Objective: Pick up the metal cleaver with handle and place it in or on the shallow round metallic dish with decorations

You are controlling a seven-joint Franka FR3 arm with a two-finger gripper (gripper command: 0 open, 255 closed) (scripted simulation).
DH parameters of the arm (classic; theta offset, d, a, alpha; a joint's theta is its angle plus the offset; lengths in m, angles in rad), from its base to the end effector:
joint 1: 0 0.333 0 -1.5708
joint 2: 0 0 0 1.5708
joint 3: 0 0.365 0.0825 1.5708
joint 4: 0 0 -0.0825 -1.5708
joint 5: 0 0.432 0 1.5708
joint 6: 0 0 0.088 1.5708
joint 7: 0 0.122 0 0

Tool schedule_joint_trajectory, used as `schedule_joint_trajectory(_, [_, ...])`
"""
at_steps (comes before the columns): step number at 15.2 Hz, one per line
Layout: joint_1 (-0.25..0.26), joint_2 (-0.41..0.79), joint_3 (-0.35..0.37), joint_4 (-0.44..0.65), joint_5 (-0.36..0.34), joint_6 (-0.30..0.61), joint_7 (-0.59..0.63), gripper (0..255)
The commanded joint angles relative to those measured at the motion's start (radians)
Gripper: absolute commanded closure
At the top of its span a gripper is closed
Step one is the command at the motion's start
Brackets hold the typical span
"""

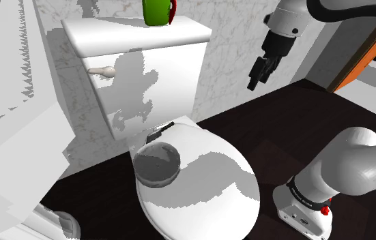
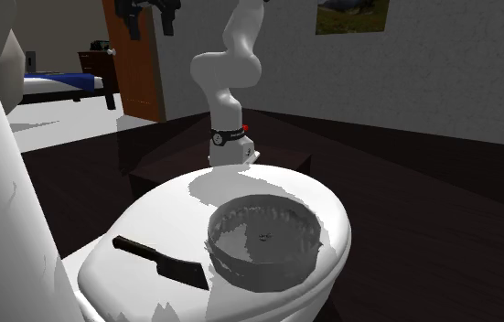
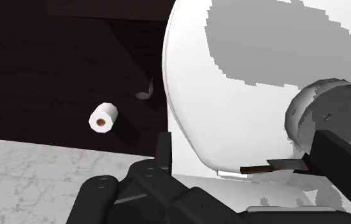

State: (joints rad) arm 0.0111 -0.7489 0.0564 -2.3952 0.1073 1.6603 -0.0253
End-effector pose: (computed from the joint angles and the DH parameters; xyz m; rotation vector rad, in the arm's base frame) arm 0.3373 0.0396 0.5852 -3.0710 -0.1061 -0.0191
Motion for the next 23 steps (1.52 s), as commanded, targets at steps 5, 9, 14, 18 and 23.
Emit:
schedule_joint_trajectory(5, [-0.02,0.021,0.116,-0.059,0.072,0.095,0.235,0])
schedule_joint_trajectory(9, [-0.044,0.086,0.235,-0.082,0.133,0.201,0.468,0])
schedule_joint_trajectory(14, [-0.095,0.224,0.387,-0.061,0.174,0.341,0.763,0])
schedule_joint_trajectory(18, [-0.156,0.373,0.506,-0.008,0.155,0.45,1.012,0])
schedule_joint_trajectory(23, [-0.243,0.604,0.636,0.092,0.028,0.568,1.366,0])
